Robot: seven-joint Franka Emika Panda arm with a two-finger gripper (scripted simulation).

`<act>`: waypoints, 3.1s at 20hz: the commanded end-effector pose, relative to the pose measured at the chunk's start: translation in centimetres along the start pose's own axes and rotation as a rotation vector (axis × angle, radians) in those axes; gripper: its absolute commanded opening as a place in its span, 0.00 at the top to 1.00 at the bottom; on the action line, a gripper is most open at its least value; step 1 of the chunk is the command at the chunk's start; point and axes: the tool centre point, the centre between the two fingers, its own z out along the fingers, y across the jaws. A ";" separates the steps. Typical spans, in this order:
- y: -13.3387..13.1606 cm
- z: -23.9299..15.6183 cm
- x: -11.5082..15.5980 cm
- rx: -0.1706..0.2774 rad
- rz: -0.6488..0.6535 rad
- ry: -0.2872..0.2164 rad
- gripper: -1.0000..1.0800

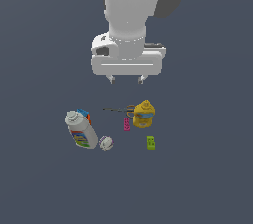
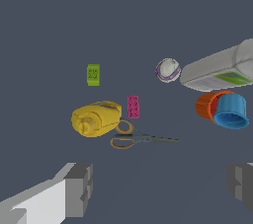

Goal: Pick up a designated object from a clutter of objects.

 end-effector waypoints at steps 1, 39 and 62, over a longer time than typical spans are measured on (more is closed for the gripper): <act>0.0 0.0 0.0 0.000 0.000 0.000 0.04; 4.9 12.4 8.9 -0.006 -0.404 0.012 0.04; 8.8 20.1 12.7 -0.017 -0.628 0.053 0.04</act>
